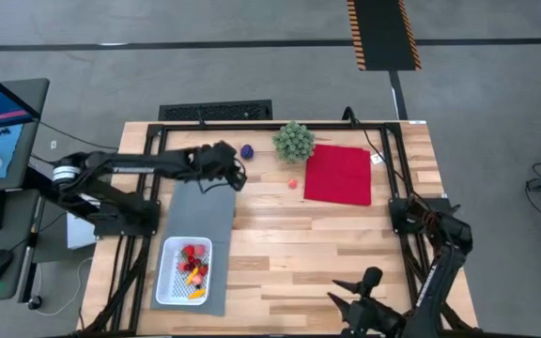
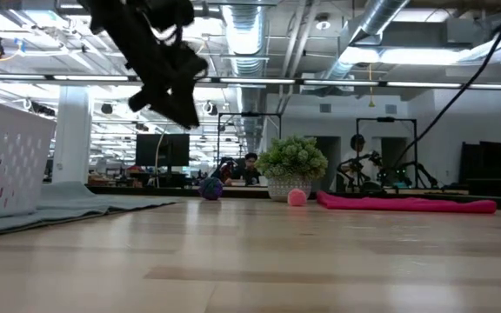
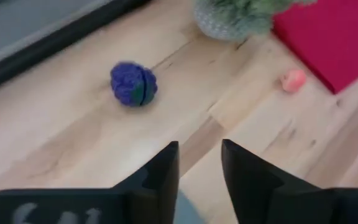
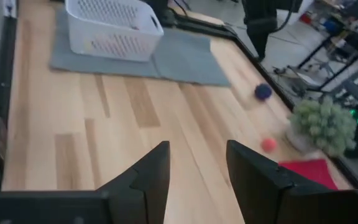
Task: Pick and placing Produce into tupperware
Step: Put the violet grape into the white basket
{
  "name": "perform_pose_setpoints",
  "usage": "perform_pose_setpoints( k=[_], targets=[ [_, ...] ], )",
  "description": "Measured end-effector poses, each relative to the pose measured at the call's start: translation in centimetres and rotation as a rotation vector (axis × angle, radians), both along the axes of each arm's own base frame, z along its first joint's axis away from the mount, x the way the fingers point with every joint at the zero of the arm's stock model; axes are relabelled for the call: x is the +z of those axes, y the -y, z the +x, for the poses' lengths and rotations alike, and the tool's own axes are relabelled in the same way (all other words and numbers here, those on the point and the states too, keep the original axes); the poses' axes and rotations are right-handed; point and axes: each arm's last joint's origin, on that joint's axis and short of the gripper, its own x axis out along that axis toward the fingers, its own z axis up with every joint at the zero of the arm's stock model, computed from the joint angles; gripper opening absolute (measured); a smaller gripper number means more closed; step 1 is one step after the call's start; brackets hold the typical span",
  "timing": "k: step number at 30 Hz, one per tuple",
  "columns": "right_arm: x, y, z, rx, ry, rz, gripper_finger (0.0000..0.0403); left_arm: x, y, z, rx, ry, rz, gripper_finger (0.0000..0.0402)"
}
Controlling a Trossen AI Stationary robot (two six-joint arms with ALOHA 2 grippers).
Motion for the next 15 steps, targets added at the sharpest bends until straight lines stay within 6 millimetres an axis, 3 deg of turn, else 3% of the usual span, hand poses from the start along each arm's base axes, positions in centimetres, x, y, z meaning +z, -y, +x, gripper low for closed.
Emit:
perform_pose_setpoints(
  k=[5,9,15],
  targets=[
    [-3.2,0.9,-1.0,-0.073,0.008,0.018,0.0187,-0.1,-3.1,2.0,0.024,-0.001,-0.115,0.0170],
    [-5.1,1.5,-1.3,-0.130,0.012,0.057,0.0197,1.2,-5.4,4.2,0.025,-0.049,-0.027,0.0232],
    [-6.2,1.7,-1.7,-0.179,-0.019,0.114,0.0210,1.5,-9.0,6.2,0.118,-0.184,-0.052,0.0284]
  ],
)
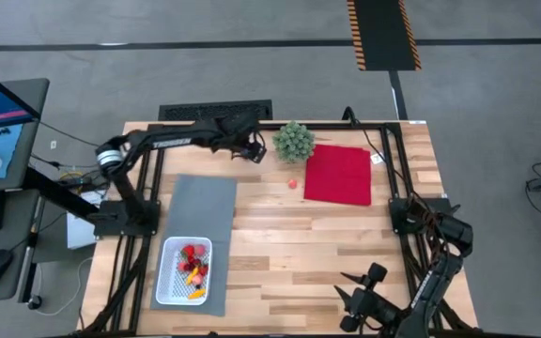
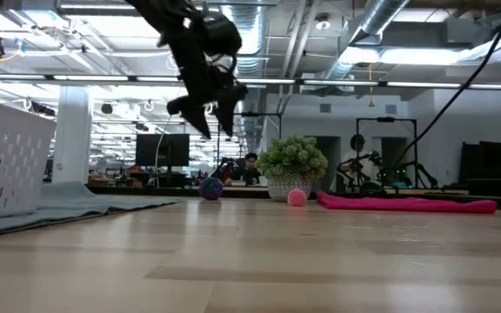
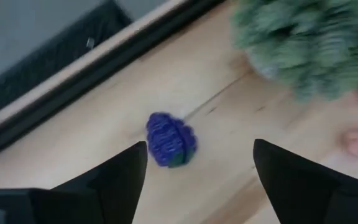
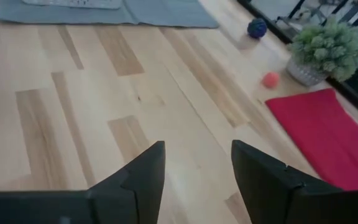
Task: Pick and placing Produce into tupperware
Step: Put the violet grape into the white basket
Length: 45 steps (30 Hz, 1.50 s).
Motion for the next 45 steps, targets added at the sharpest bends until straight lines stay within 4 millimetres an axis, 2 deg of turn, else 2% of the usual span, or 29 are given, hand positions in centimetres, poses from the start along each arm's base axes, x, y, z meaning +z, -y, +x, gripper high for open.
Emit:
perform_pose_setpoints(
  k=[7,13,19,25,35,45],
  targets=[
    [0.0,-0.1,0.1,0.001,-0.001,0.010,0.0212,-2.3,-4.1,1.8,0.063,-0.086,-0.116,0.0290],
    [0.0,0.0,0.2,-0.005,-0.009,0.005,0.0213,-4.4,-5.6,4.0,0.027,-0.104,-0.170,0.0291],
    [0.0,0.5,0.6,-0.029,-0.033,-0.006,0.0214,-5.6,-6.7,4.4,0.026,-0.203,-0.157,0.0291],
    [0.0,0.6,0.7,-0.033,-0.034,-0.006,0.0214,-5.8,-6.9,3.4,0.082,-0.290,-0.184,0.0291],
    [0.0,0.5,0.7,-0.037,-0.031,0.004,0.0214,-6.4,-7.0,3.4,0.127,-0.218,-0.291,0.0291],
    [0.0,0.4,0.5,-0.041,-0.044,0.014,0.0214,-10.2,-7.4,2.7,0.150,-0.285,-0.387,0.0290]
  ],
)
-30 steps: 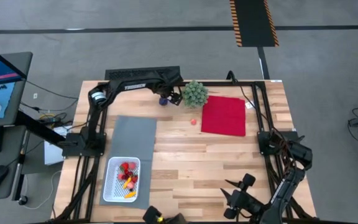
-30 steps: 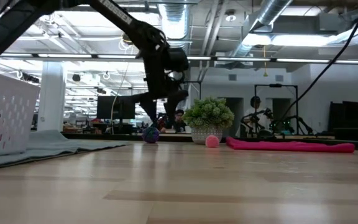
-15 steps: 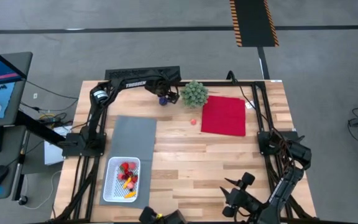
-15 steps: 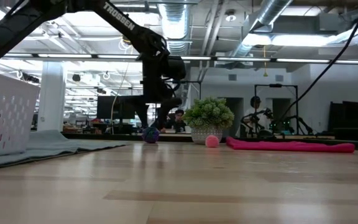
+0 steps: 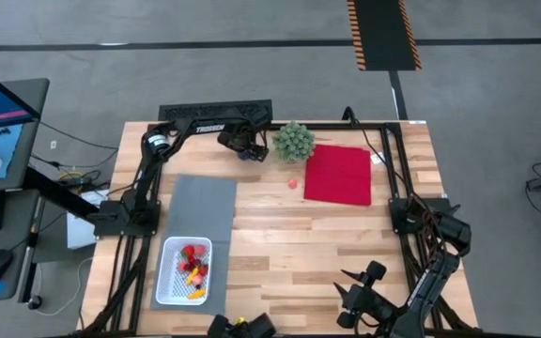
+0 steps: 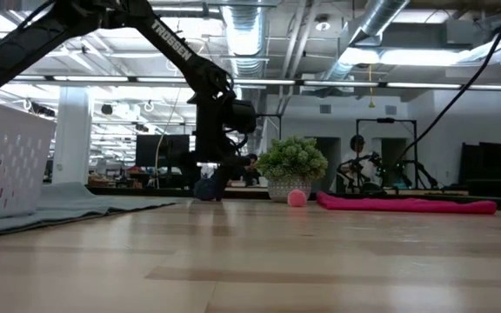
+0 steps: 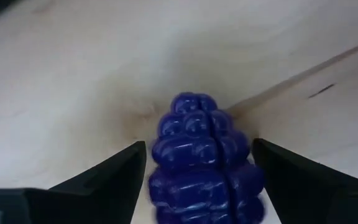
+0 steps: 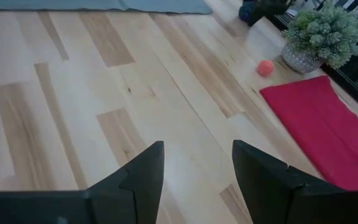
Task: Pick and placing Produce into tupperware
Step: Put the violet grape into the white basket
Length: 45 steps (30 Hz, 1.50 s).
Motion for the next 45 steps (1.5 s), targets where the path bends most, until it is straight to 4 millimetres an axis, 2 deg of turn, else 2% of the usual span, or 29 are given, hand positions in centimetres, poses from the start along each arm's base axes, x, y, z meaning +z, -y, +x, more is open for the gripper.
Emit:
perform_pose_setpoints(
  k=[6,13,16,19,23,26,30,33,37,42,45],
  targets=[
    [0.0,0.0,0.0,-0.001,-0.001,-0.001,0.0214,0.0,0.0,-0.1,-0.035,-0.020,-0.030,0.0275],
    [0.0,0.0,0.0,-0.001,0.001,0.003,0.0214,0.0,1.4,-0.6,-0.119,-0.118,-0.101,0.0191],
    [0.0,-0.1,0.1,-0.001,0.005,0.010,0.0214,0.1,2.1,-0.3,-0.190,-0.141,-0.105,0.0190],
    [0.0,-0.1,0.1,0.000,0.004,0.009,0.0214,0.3,3.6,0.5,-0.323,-0.211,-0.054,0.0190],
    [0.0,0.1,0.3,-0.005,0.002,0.007,0.0214,1.9,6.0,1.2,-0.449,-0.291,-0.055,0.0203],
    [-0.1,0.1,0.3,-0.002,0.000,0.006,0.0214,3.7,8.6,0.9,-0.515,-0.401,-0.116,0.0209],
    [-0.1,0.0,0.3,-0.001,0.000,0.006,0.0214,6.9,13.5,0.3,-0.587,-0.470,-0.161,0.0195],
    [-0.1,0.0,0.3,-0.001,0.000,0.006,0.0214,9.5,17.3,0.2,-0.623,-0.362,-0.159,0.0192],
    [-0.1,0.0,0.3,-0.002,0.005,0.015,0.0214,13.0,22.8,-1.1,-0.676,-0.244,-0.156,0.0195],
    [-0.2,-0.2,0.3,0.001,0.015,0.033,0.0214,16.2,28.3,-4.1,-0.615,-0.148,-0.133,0.0209],
    [-0.2,-0.3,0.4,0.001,0.019,0.042,0.0214,16.9,31.3,-6.2,-0.625,-0.132,-0.098,0.0204]
  ],
)
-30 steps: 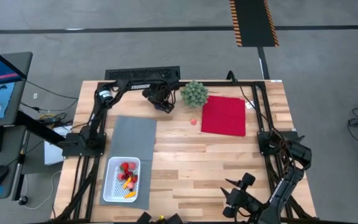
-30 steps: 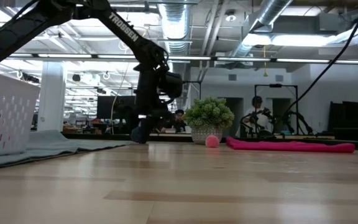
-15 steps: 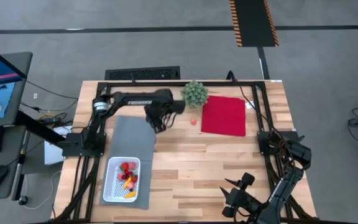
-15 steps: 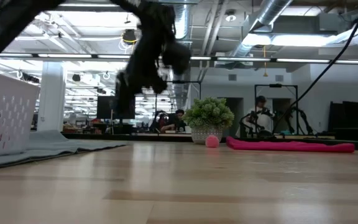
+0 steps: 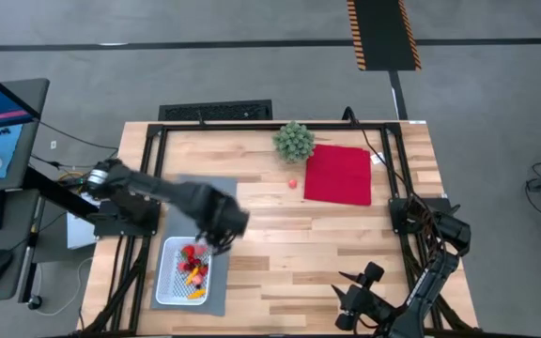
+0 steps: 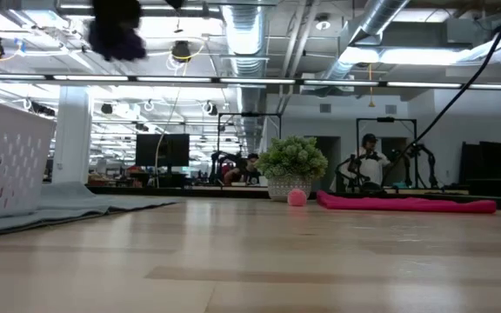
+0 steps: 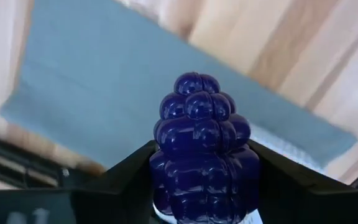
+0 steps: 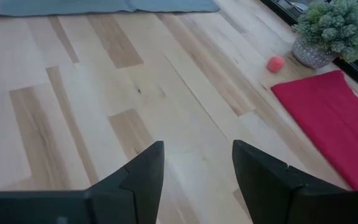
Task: Pick and placing Produce into tupperware
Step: Put the violet grape into the white basket, then put the pink apricot into the white basket
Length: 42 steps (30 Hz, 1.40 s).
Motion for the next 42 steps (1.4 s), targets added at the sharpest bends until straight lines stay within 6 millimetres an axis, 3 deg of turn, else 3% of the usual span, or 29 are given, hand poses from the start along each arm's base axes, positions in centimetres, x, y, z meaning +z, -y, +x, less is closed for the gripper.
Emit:
perform_pose_setpoints(
  k=[6,14,25,29,34,42],
  targets=[
    [-0.1,-0.1,0.1,0.004,0.006,0.014,0.0214,-1.0,4.4,-3.6,0.049,-0.006,0.007,0.0194],
    [-0.2,-0.4,0.2,0.005,0.022,0.046,0.0214,-5.0,8.6,-6.0,0.069,-0.025,-0.067,0.0197],
    [-0.5,-1.4,1.0,0.076,0.023,0.097,0.0214,-10.2,9.0,-8.8,0.250,-0.158,0.027,0.0225],
    [-0.5,-1.3,1.1,0.070,0.023,0.096,0.0214,-11.8,8.9,-9.4,0.232,-0.201,-0.010,0.0246],
    [-0.5,-1.1,1.4,0.063,0.024,0.096,0.0214,-11.6,9.2,-9.3,0.160,-0.213,-0.055,0.0282],
    [-0.5,-1.0,1.6,0.057,0.026,0.094,0.0214,-9.2,9.8,-8.4,0.094,-0.084,0.006,0.0301]
  ],
)
